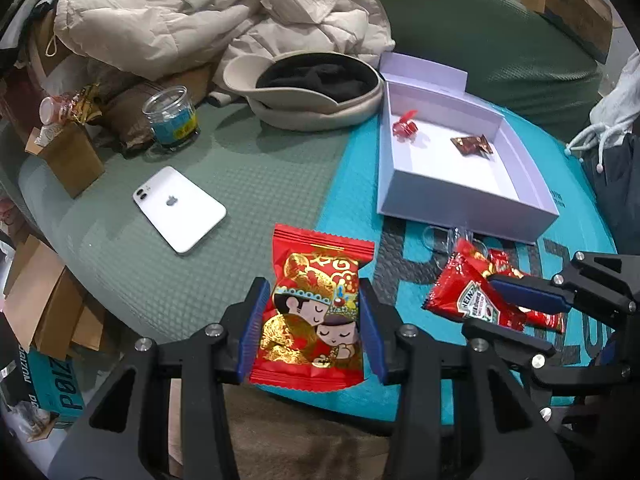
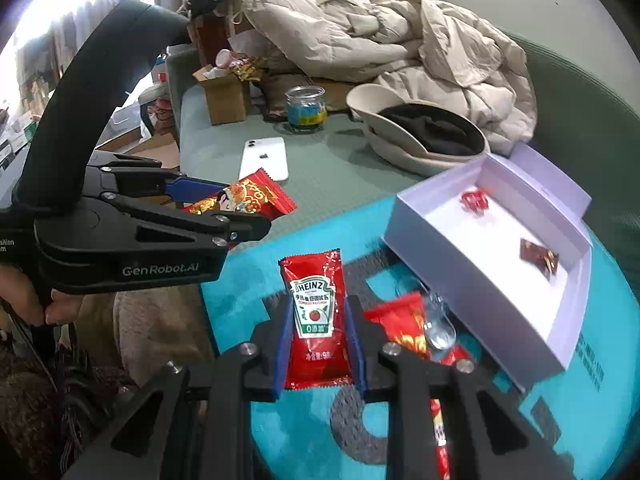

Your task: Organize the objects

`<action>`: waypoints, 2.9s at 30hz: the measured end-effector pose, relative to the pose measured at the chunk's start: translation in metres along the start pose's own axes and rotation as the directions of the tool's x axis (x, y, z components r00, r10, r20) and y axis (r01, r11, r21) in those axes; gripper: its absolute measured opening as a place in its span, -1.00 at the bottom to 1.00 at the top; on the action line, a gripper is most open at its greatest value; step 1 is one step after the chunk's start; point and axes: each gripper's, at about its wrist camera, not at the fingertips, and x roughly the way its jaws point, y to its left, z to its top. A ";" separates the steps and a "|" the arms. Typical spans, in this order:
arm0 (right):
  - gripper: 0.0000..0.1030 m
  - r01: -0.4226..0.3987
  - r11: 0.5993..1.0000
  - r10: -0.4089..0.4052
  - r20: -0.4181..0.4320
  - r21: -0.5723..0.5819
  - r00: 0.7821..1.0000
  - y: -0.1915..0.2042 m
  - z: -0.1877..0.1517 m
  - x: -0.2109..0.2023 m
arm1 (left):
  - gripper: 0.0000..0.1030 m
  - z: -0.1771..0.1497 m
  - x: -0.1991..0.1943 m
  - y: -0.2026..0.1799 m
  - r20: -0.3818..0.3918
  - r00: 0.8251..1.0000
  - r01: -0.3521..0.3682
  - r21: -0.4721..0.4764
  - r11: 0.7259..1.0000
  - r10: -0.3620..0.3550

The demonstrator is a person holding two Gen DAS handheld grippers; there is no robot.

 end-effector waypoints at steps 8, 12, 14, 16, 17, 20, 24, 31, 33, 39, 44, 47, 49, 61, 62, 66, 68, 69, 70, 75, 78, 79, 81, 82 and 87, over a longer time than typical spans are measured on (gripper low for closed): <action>-0.51 -0.038 0.999 0.038 0.040 -0.014 0.998 -0.010 0.020 0.005 | -0.18 0.019 0.004 0.013 -0.006 1.000 0.004 -0.020 1.000 -0.004; -0.51 -0.043 0.999 0.044 0.060 -0.018 0.997 -0.018 0.032 0.007 | -0.18 0.029 0.011 0.014 -0.007 1.000 -0.001 -0.016 1.000 0.001; -0.51 -0.040 0.999 0.041 0.067 -0.018 0.997 -0.023 0.037 0.007 | -0.18 0.034 0.015 0.013 -0.013 1.000 0.005 -0.016 1.000 -0.005; -0.51 -0.037 0.999 0.038 0.073 -0.016 0.997 -0.028 0.040 0.008 | -0.18 0.040 0.017 0.009 -0.012 1.000 0.007 -0.006 1.000 -0.007; -0.51 -0.034 0.999 0.035 0.077 -0.013 0.996 -0.032 0.042 0.008 | -0.18 0.043 0.018 0.007 -0.010 1.000 0.008 0.001 1.000 -0.008; -0.51 -0.025 1.000 0.025 0.086 -0.001 0.996 -0.043 0.045 0.006 | -0.18 0.052 0.021 -0.004 -0.003 1.000 0.005 0.037 0.999 -0.005; -0.51 -0.004 1.000 0.002 0.094 0.023 0.996 -0.059 0.044 0.001 | -0.18 0.064 0.026 -0.023 -0.003 0.999 0.035 0.072 0.997 -0.035; -0.51 0.057 0.993 -0.066 0.090 0.103 0.994 -0.094 0.032 -0.016 | -0.18 0.086 0.036 -0.065 0.001 0.996 0.086 0.145 0.986 -0.087; -0.51 0.074 0.990 -0.084 0.085 0.122 0.993 -0.104 0.029 -0.020 | -0.18 0.090 0.038 -0.078 0.000 0.995 0.098 0.181 0.979 -0.100; -0.51 0.124 0.974 -0.139 0.071 0.188 0.988 -0.132 0.021 -0.030 | -0.18 0.108 0.043 -0.112 -0.001 0.989 0.146 0.243 0.959 -0.150; -0.51 0.169 0.961 -0.185 0.056 0.219 0.981 -0.150 0.014 -0.040 | -0.18 0.118 0.046 -0.135 -0.003 0.983 0.176 0.281 0.943 -0.182; -0.51 0.184 0.957 -0.201 0.055 0.226 0.978 -0.156 0.011 -0.046 | -0.18 0.122 0.050 -0.145 -0.014 0.980 0.193 0.296 0.935 -0.198; -0.51 0.195 0.955 -0.212 0.052 0.225 0.976 -0.159 0.011 -0.047 | -0.18 0.124 0.053 -0.150 -0.024 0.979 0.202 0.305 0.931 -0.204; -0.51 0.205 0.944 -0.218 0.023 0.259 0.976 -0.174 0.002 -0.040 | -0.18 0.129 0.072 -0.168 -0.061 0.978 0.207 0.355 0.911 -0.199; -0.51 0.209 0.942 -0.223 0.021 0.262 0.975 -0.175 0.002 -0.038 | -0.18 0.129 0.074 -0.167 -0.059 0.979 0.204 0.358 0.911 -0.196; -0.51 0.232 0.933 -0.251 0.035 0.275 0.967 -0.178 0.003 -0.034 | -0.18 0.131 0.083 -0.169 -0.068 0.978 0.207 0.377 0.903 -0.196; -0.51 0.237 0.928 -0.261 0.046 0.289 0.964 -0.180 0.003 -0.033 | -0.18 0.133 0.090 -0.169 -0.088 0.975 0.223 0.377 0.899 -0.205; -0.51 0.238 0.924 -0.265 0.050 0.299 0.963 -0.181 0.003 -0.033 | -0.18 0.133 0.092 -0.168 -0.093 0.973 0.229 0.377 0.897 -0.209; -0.51 0.233 0.921 -0.263 0.055 0.312 0.963 -0.183 0.004 -0.031 | -0.18 0.134 0.095 -0.167 -0.098 0.972 0.236 0.376 0.896 -0.215; -0.51 0.216 0.915 -0.246 0.047 0.342 0.968 -0.192 0.004 -0.018 | -0.18 0.136 0.109 -0.163 -0.122 0.966 0.256 0.356 0.899 -0.227; -0.51 0.209 0.911 -0.237 0.038 0.355 0.971 -0.198 0.004 -0.008 | -0.18 0.136 0.118 -0.159 -0.137 0.964 0.262 0.343 0.902 -0.228; -0.51 0.204 0.910 -0.232 0.035 0.360 0.972 -0.200 0.004 -0.005 | -0.18 0.136 0.121 -0.157 -0.142 0.963 0.264 0.338 0.903 -0.228; -0.51 0.202 0.909 -0.226 0.024 0.365 0.974 -0.203 0.003 0.003 | -0.18 0.135 0.127 -0.155 -0.151 0.962 0.265 0.336 0.904 -0.226; -0.51 0.200 0.909 -0.222 0.020 0.366 0.975 -0.205 0.003 0.006 | -0.18 0.135 0.129 -0.154 -0.154 0.962 0.265 0.335 0.904 -0.225; -0.51 0.186 0.913 -0.201 0.004 0.362 0.980 -0.207 0.004 0.019 | -0.18 0.136 0.139 -0.150 -0.159 0.961 0.268 0.322 0.908 -0.227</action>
